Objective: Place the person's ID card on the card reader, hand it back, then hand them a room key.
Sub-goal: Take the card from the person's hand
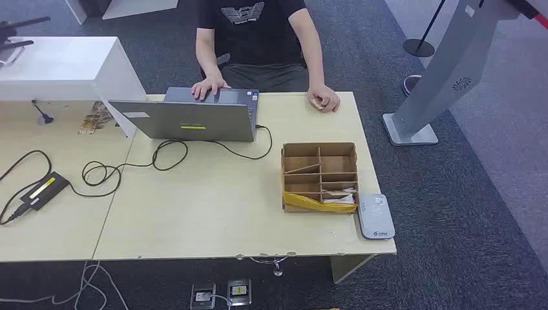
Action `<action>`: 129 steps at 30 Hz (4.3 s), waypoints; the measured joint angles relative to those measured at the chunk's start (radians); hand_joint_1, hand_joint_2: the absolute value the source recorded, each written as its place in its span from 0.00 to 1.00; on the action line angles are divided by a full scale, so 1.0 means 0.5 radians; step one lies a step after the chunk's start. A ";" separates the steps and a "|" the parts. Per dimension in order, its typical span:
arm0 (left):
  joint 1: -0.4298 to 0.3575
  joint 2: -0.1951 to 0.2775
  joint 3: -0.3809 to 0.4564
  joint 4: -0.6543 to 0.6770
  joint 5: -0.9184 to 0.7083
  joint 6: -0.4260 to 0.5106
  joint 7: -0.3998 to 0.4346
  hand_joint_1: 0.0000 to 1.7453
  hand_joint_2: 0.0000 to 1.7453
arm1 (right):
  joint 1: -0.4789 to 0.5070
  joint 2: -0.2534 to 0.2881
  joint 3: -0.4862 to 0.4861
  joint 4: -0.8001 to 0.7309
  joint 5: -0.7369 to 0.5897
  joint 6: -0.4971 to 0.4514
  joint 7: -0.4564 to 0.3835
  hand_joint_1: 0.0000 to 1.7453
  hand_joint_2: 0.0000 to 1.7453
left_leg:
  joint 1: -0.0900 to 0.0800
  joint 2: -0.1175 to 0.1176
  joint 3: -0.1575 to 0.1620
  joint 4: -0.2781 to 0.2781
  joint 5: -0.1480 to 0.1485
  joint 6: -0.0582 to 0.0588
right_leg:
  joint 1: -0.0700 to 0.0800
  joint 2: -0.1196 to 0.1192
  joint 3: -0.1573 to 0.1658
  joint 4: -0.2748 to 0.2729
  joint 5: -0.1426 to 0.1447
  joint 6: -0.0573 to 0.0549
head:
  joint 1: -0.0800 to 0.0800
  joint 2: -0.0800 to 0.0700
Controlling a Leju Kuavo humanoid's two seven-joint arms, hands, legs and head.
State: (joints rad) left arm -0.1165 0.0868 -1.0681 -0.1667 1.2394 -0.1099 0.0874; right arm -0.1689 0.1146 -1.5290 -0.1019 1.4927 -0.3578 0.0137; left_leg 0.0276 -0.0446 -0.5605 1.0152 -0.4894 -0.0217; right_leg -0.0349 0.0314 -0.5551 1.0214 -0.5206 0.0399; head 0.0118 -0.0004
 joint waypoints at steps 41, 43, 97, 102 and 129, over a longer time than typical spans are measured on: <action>0.000 0.012 -0.009 0.000 -0.039 -0.001 0.023 0.00 0.00 | -0.030 -0.141 0.000 -0.008 -1.643 -0.331 -0.944 0.00 0.00 | -0.004 -0.001 0.000 0.000 0.000 0.001 | -0.004 0.000 0.000 0.000 -0.001 -0.001 | -0.002 0.000; 0.000 0.012 -0.009 0.000 -0.043 -0.001 0.017 0.00 0.00 | -0.044 -0.287 0.000 -0.023 -1.803 -0.176 -1.031 0.00 0.00 | -0.008 -0.002 0.000 0.000 0.000 0.002 | -0.008 -0.001 0.001 0.000 0.000 0.000 | -0.001 0.000; -0.045 0.006 -0.218 -0.004 -0.302 0.040 -0.030 0.00 0.00 | -0.181 -1.452 3.073 -3.456 -2.483 0.654 0.748 0.00 1.00 | -0.022 -0.010 -0.024 0.000 -0.014 0.024 | -0.021 -0.009 0.014 0.004 -0.016 0.017 | 0.006 0.000; -0.050 0.007 -0.223 -0.005 -0.328 0.040 -0.045 0.00 0.00 | -0.428 -1.463 3.477 -3.471 -2.087 0.921 0.954 0.00 1.00 | -0.020 -0.017 -0.026 0.000 -0.012 0.020 | -0.019 -0.015 0.015 0.004 -0.017 0.017 | 0.007 0.000; -0.053 -0.002 -0.256 -0.005 -0.336 0.040 -0.051 0.00 0.00 | -0.964 -1.248 4.497 -2.673 -1.115 0.952 0.814 0.25 1.00 | -0.016 -0.019 -0.026 0.001 -0.012 0.018 | -0.016 -0.015 0.015 0.004 -0.018 0.015 | 0.007 0.000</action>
State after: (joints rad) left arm -0.1430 0.0859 -1.1963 -0.1690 1.0716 -0.0900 0.0618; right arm -0.6507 -0.5095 0.7195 -1.4383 0.9354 0.1183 0.4206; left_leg 0.0197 -0.0539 -0.5735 1.0156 -0.4953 -0.0126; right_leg -0.0427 0.0237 -0.5478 1.0236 -0.5296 0.0472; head 0.0153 -0.0004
